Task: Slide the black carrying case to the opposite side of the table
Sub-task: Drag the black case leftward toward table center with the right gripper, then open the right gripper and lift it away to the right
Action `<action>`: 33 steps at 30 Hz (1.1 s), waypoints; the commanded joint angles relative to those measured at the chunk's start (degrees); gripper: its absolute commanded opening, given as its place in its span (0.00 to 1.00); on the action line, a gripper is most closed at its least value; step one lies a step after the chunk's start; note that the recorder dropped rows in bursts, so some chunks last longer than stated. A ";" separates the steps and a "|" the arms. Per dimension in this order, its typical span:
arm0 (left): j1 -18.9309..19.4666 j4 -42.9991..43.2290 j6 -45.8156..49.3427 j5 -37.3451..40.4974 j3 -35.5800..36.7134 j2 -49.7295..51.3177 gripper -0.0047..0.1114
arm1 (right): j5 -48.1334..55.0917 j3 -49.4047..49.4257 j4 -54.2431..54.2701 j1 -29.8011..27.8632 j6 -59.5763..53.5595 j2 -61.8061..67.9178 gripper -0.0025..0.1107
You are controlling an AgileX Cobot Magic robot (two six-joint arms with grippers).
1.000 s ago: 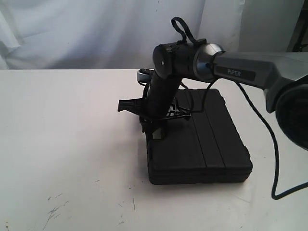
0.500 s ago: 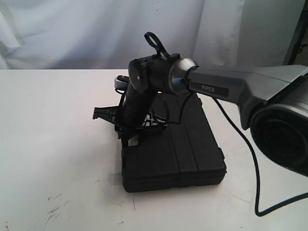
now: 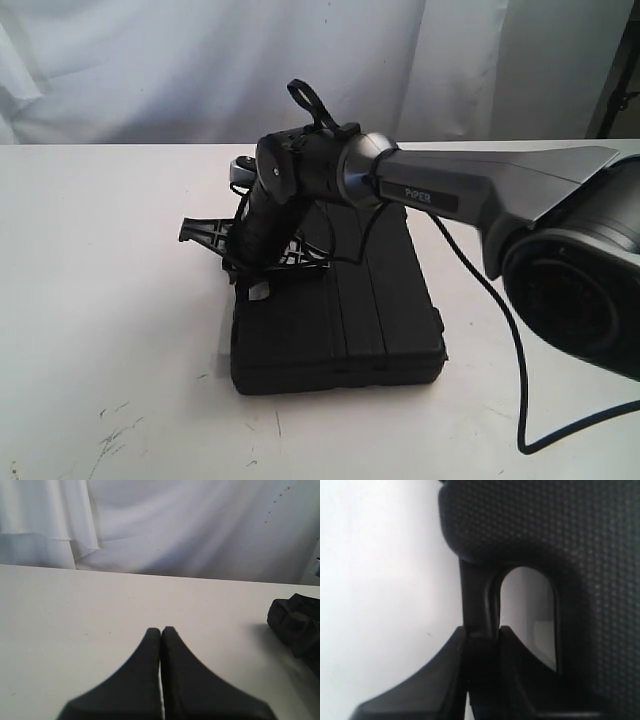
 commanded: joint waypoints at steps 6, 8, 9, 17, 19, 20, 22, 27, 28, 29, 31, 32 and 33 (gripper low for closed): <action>0.00 0.03 -0.20 -0.51 0.27 -0.24 0.04 | -8.15 -1.96 2.13 0.42 2.79 -0.40 0.05; 0.00 0.03 -0.20 -0.51 0.27 -0.24 0.04 | -8.54 -1.96 2.00 0.42 3.53 -0.11 0.05; 0.00 0.03 -0.20 -0.51 0.27 -0.24 0.04 | -8.72 -1.96 1.89 0.42 4.02 0.06 0.05; 0.00 0.03 -0.20 -0.51 0.27 -0.24 0.04 | -10.12 -1.96 1.65 0.31 4.86 1.15 0.05; 0.00 0.03 -0.20 -0.51 0.27 -0.24 0.04 | -10.12 -1.96 1.52 0.31 4.86 1.28 0.07; 0.00 0.03 -0.20 -0.51 0.27 -0.24 0.04 | -10.26 -1.96 1.52 0.31 4.86 1.28 0.09; 0.00 0.03 -0.20 -0.51 0.27 -0.24 0.04 | -11.08 -1.96 1.52 0.31 3.76 1.28 0.14; 0.00 0.03 -0.20 -0.51 0.27 -0.24 0.04 | -11.57 -1.96 1.42 0.17 3.66 1.28 0.31; 0.00 0.03 -0.20 -0.51 0.27 -0.24 0.04 | -11.44 -1.96 1.42 0.17 3.66 1.28 0.33; 0.00 0.03 -0.20 -0.51 0.27 -0.24 0.04 | -11.18 -1.96 1.16 0.06 3.66 1.28 0.35; 0.00 0.03 -0.20 -0.51 0.27 -0.24 0.04 | -10.56 -1.96 1.03 -0.21 3.66 1.28 0.37; 0.00 0.03 -0.20 -0.51 0.27 -0.24 0.04 | -10.09 -1.96 0.68 -0.47 3.66 1.16 0.37; 0.00 0.03 -0.20 -0.51 0.27 -0.24 0.04 | -9.43 -1.96 0.68 -0.72 3.52 0.90 0.37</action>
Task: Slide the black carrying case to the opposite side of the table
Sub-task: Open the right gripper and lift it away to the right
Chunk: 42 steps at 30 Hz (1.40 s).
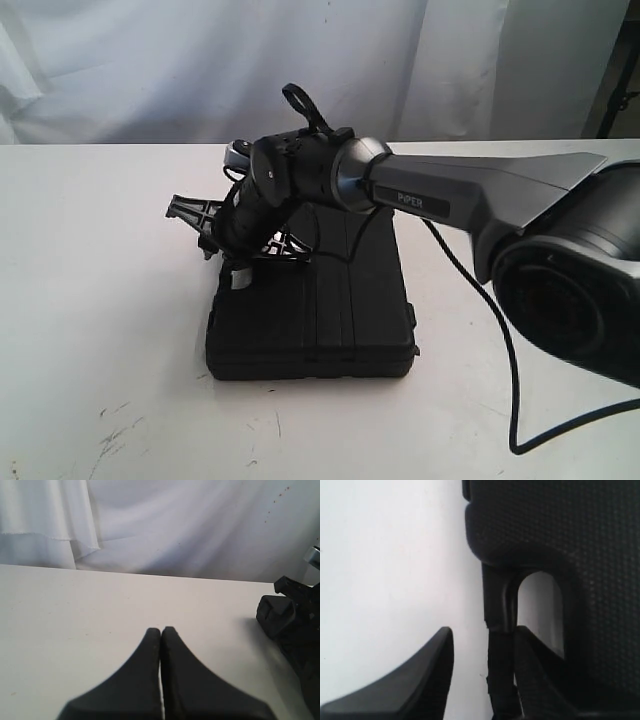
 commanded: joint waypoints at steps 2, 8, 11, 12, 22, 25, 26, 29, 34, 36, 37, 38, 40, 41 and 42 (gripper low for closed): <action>0.00 0.03 -0.20 -0.51 0.27 -0.24 0.04 | 0.11 -0.37 -0.26 -1.43 -0.43 -0.71 0.37; 0.00 0.03 -0.20 -0.51 0.27 -0.24 0.04 | 2.22 -0.37 -0.08 -2.12 -2.06 -2.88 0.37; 0.00 0.03 -0.20 -0.51 0.27 -0.24 0.04 | 1.65 -0.37 0.02 -2.23 -2.96 -4.65 0.37; 0.00 0.03 -0.20 -0.51 0.27 -0.24 0.04 | 1.50 -0.37 0.02 -2.50 -3.74 -5.44 0.37; 0.00 0.03 -0.20 -0.51 0.27 -0.24 0.04 | 5.40 -0.37 0.16 -9.14 -22.90 -14.13 0.10; 0.00 0.03 -0.20 -0.51 0.27 -0.24 0.04 | 10.12 -0.37 0.43 -11.58 -26.66 -14.94 0.02; 0.00 0.03 -0.20 -0.51 0.27 -0.24 0.04 | 11.11 -0.37 0.43 -12.18 -27.65 -14.94 0.02; 0.00 0.03 -0.20 -0.51 0.27 -0.24 0.04 | 12.25 0.54 -0.93 -14.12 -28.97 -15.46 0.02; 0.00 0.03 -0.20 -0.51 0.27 -0.24 0.04 | 3.38 11.77 -8.39 -14.15 -29.97 -23.44 0.02; 0.00 0.03 -0.20 -0.51 0.27 -0.24 0.04 | -2.20 18.62 -8.39 -14.15 -32.48 -28.16 0.02; 0.00 0.03 -0.20 -0.51 0.27 -0.24 0.04 | -4.67 22.52 -8.39 -14.15 -33.66 -31.30 0.02; 0.00 0.03 -0.20 -0.51 0.27 -0.24 0.04 | -6.23 25.65 -8.39 -14.15 -33.66 -34.31 0.02; 0.00 0.03 -0.20 -0.51 0.27 -0.24 0.04 | -8.92 30.68 -8.39 -14.15 -33.66 -39.97 0.02; 0.00 0.03 -0.20 -0.51 0.27 -0.24 0.04 | -10.09 33.12 -8.39 -14.15 -33.66 -42.25 0.02; 0.00 0.03 -0.20 -0.51 0.27 -0.24 0.04 | -10.84 35.91 -8.39 -14.15 -33.52 -45.34 0.02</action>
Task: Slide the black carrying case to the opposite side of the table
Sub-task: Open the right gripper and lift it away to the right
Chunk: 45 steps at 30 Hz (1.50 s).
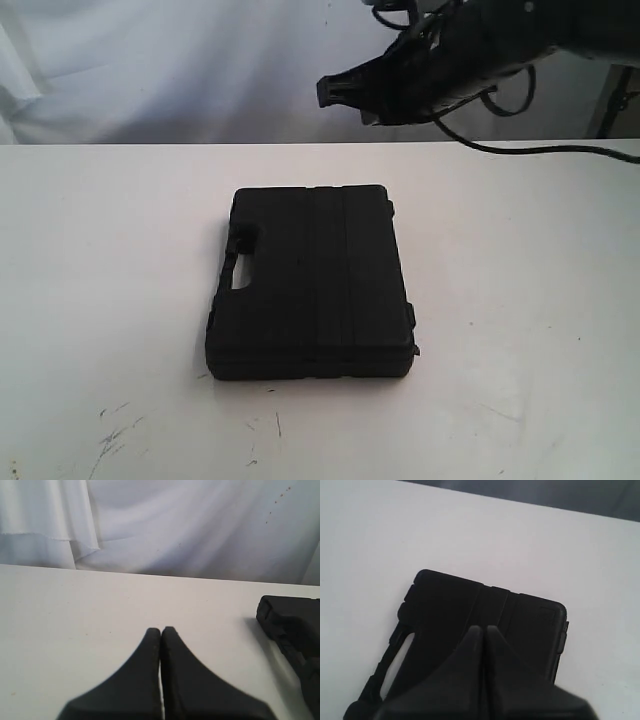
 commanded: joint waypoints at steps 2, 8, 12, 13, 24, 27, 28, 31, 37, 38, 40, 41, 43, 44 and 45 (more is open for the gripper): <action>0.00 0.03 -0.20 -0.51 0.27 -0.24 0.04 | -6.12 11.84 -0.59 -0.24 0.01 -13.05 0.02; 0.00 0.03 -0.20 -0.51 0.27 -0.24 0.04 | -8.14 18.69 -0.59 -0.24 0.01 -20.69 0.02; 0.00 0.03 -0.20 -0.51 0.27 -0.24 0.04 | -7.62 20.58 -0.59 -0.24 0.01 -23.74 0.02; 0.00 0.03 -0.20 -0.51 0.27 -0.24 0.04 | -6.95 20.58 -0.59 -0.24 0.01 -24.22 0.02; 0.00 0.03 -0.20 -0.51 0.27 -0.24 0.04 | -6.73 20.58 -2.14 -0.24 0.01 -26.80 0.02; 0.00 0.03 -0.20 -0.51 0.27 -0.24 0.04 | -5.31 20.58 -3.70 -0.24 0.01 -26.80 0.02; 0.00 0.03 -0.20 -0.51 0.27 -0.24 0.04 | -4.34 20.58 -4.21 -0.24 0.01 -26.80 0.02; 0.00 0.03 -0.20 -0.51 0.27 -0.24 0.04 | -1.95 20.58 -6.03 -0.24 0.01 -26.80 0.02; 0.00 0.03 -0.20 -0.51 0.27 -0.24 0.04 | -1.47 21.57 -8.81 -0.33 0.01 -29.66 0.02; 0.00 0.03 -0.20 -0.51 0.27 -0.24 0.04 | -1.79 22.29 -9.27 -0.53 0.01 -30.75 0.02; 0.00 0.03 -0.20 -0.51 0.27 -0.24 0.04 | -2.97 24.51 -9.58 -1.60 0.01 -33.30 0.02; 0.00 0.03 -0.20 -0.51 0.27 -0.24 0.04 | -3.78 25.97 -9.58 -2.45 0.01 -34.71 0.02; 0.00 0.03 -0.20 -0.51 0.27 -0.24 0.04 | -5.30 29.39 -9.58 -4.75 0.72 -37.92 0.02; 0.00 0.03 -0.20 -0.51 0.27 -0.24 0.04 | -6.18 30.95 -9.58 -6.10 1.13 -39.30 0.02; 0.00 0.03 -0.20 -0.51 0.27 -0.24 0.04 | -6.95 32.56 -9.58 -7.22 1.71 -40.75 0.02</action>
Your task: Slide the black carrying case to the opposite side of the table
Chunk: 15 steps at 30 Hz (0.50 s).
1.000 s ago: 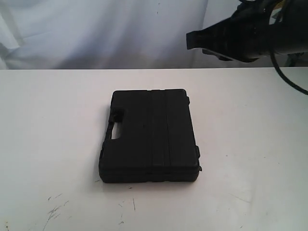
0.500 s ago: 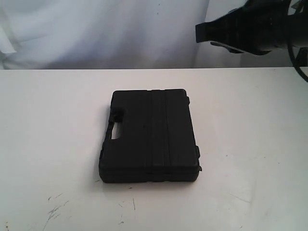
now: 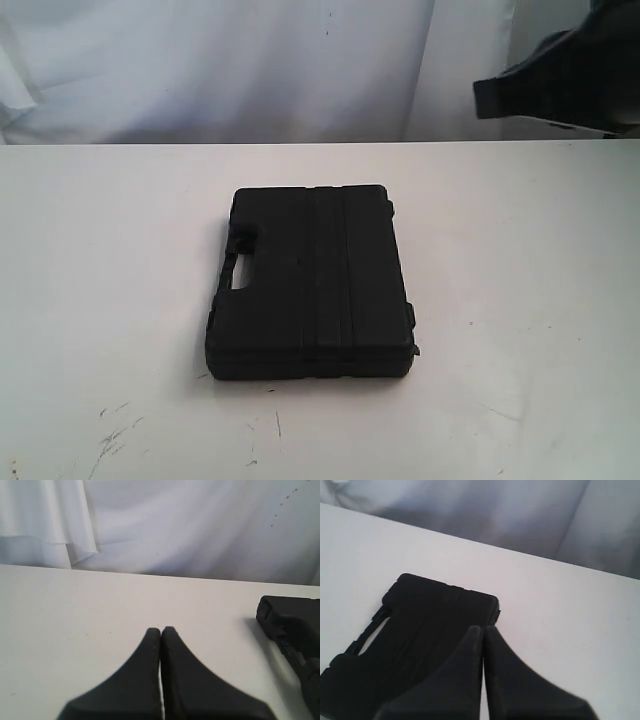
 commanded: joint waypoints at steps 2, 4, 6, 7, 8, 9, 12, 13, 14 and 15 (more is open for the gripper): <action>0.00 0.03 -0.20 -0.51 0.27 -0.24 0.04 | -5.26 10.06 -0.86 -6.97 2.61 -8.82 0.02; 0.00 0.03 -0.20 -0.51 0.27 -0.24 0.04 | -7.26 14.41 -0.86 -9.68 3.28 -13.14 0.02; 0.00 0.03 -0.20 -0.51 0.27 -0.24 0.04 | -9.13 18.19 -0.61 -11.67 3.32 -17.29 0.02; 0.00 0.03 -0.20 -0.51 0.27 -0.24 0.04 | -10.23 20.28 -0.48 -13.04 3.54 -20.07 0.02; 0.00 0.03 -0.20 -0.51 0.27 -0.24 0.04 | -11.39 22.30 -0.07 -13.97 3.54 -21.98 0.02; 0.00 0.03 -0.20 -0.51 0.27 -0.24 0.04 | -12.20 23.90 0.43 -15.21 3.54 -23.98 0.02; 0.00 0.03 -0.20 -0.51 0.27 -0.24 0.04 | -12.74 29.28 1.42 -18.69 3.54 -31.69 0.02; 0.00 0.03 -0.20 -0.51 0.27 -0.24 0.04 | -12.74 30.96 1.42 -19.68 3.54 -34.08 0.02; 0.00 0.03 -0.20 -0.51 0.27 -0.24 0.04 | -12.74 32.23 1.42 -20.46 3.54 -36.43 0.02; 0.00 0.03 -0.20 -0.51 0.27 -0.24 0.04 | -12.74 33.76 1.42 -21.39 3.54 -38.71 0.02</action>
